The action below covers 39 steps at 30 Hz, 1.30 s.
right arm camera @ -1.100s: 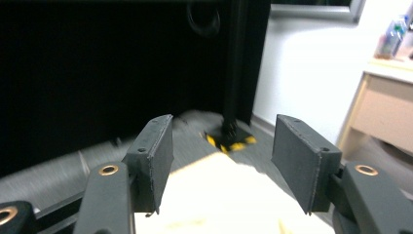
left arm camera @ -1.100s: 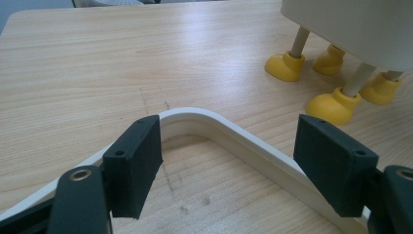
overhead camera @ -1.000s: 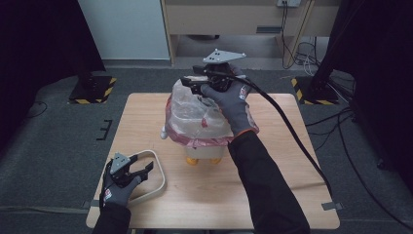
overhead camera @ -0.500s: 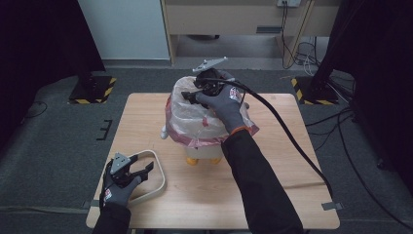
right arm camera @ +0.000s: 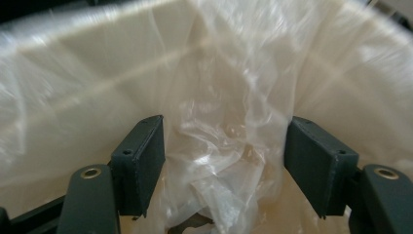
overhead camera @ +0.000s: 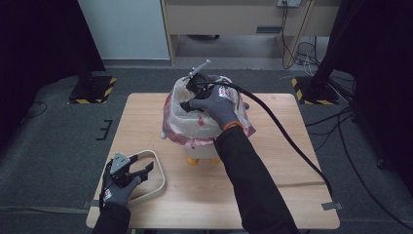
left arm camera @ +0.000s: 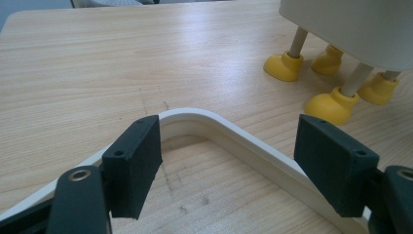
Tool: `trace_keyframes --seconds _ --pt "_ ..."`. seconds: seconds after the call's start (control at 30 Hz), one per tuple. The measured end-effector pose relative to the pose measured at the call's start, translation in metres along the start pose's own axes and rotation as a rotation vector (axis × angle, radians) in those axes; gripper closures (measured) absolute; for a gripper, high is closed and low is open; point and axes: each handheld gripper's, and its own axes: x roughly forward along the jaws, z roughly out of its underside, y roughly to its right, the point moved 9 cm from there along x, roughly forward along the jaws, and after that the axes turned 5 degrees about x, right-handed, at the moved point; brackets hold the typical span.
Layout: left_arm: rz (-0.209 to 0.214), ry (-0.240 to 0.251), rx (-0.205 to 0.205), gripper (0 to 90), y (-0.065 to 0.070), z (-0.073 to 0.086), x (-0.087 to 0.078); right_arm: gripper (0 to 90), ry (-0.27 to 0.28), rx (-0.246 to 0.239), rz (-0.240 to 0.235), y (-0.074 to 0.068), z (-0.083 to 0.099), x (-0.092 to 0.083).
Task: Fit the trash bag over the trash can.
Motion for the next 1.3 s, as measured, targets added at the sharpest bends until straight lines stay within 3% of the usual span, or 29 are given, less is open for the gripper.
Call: trace_keyframes --seconds 0.17,0.33,0.5,0.93,1.17,1.2,1.3 --pt "0.000 -0.002 0.004 24.9 0.000 0.000 0.000 31.9 -0.048 -0.011 -0.009 0.000 0.004 0.007" --pt "0.001 -0.001 0.005 24.8 0.001 0.000 0.000 30.3 -0.122 0.015 -0.044 -0.005 0.014 0.013" --pt "0.002 -0.001 0.006 24.8 0.001 0.000 0.000 31.2 -0.128 0.040 -0.043 -0.003 0.017 0.013" --pt "0.003 0.000 0.000 24.7 0.000 0.000 0.000 33.7 0.017 0.034 -0.008 0.003 0.001 -0.012" --pt "0.002 0.000 0.000 24.7 0.000 0.000 0.000 34.3 0.194 0.039 0.003 0.006 -0.021 -0.042" --pt "0.002 0.000 0.000 24.7 0.000 0.000 0.000 34.3 0.194 0.039 0.003 0.006 -0.021 -0.042" --pt "0.003 -0.002 0.002 24.7 0.001 0.000 0.000 34.3 0.284 0.039 0.011 0.005 -0.031 -0.053"
